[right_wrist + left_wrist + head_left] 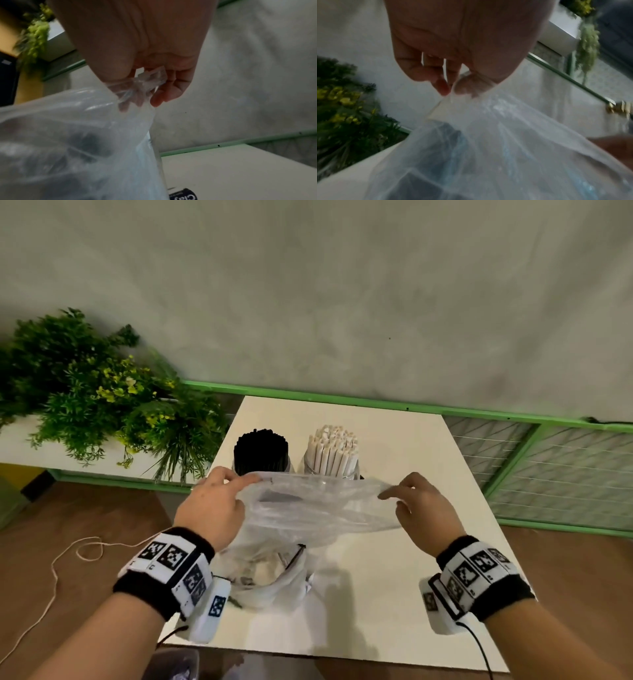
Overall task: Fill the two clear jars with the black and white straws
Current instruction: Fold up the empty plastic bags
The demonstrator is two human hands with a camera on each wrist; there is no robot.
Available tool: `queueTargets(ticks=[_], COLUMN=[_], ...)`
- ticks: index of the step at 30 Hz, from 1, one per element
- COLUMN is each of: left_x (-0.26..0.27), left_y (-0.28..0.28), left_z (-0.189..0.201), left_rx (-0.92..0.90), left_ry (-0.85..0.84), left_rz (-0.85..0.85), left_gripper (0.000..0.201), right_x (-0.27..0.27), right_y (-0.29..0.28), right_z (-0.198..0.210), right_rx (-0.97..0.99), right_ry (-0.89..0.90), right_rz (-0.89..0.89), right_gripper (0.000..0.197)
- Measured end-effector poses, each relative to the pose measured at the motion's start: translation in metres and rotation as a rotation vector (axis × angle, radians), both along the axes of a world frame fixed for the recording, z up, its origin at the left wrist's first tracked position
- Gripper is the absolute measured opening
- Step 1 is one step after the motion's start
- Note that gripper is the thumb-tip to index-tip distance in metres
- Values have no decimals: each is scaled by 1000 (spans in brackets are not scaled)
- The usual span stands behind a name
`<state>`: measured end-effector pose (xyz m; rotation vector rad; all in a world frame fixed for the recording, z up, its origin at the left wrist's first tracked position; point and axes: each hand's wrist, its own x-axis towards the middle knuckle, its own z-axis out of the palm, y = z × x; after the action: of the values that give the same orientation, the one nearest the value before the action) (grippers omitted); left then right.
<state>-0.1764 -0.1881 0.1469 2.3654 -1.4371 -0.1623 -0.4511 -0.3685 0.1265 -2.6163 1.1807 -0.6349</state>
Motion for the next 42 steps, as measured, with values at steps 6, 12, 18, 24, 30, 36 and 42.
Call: queueTargets(ticks=[6,12,18,24,30,36,42], left_x=[0,-6,-38,-75,-45,-21,-12], left_y=[-2,-6,-28,-47,-35,-25,-27], left_z=[7,39,60,66,47,59,71], left_rx=[178,-32,-303,-484,-350,-607,-720], left_ry=[-180,279,237,316,92,291,418], left_rz=[66,44,-218,-295,-161,71,64], left_gripper=[36,25,22,61,26,24,43], right_x=[-5,-14,8,61,44,13,7], right_y=[-14,-31,-2,12,-9,-50,-50], right_z=[20,28,44,69,97,108,106], right_rx=[-94,79,-66,22,199,56,-11], right_ry=[98,-40,-77,-385,-670,-873,-851], right_rz=[-53,-90,241,492,446,145,77], right_gripper=[19,28,73,40,19,22,14])
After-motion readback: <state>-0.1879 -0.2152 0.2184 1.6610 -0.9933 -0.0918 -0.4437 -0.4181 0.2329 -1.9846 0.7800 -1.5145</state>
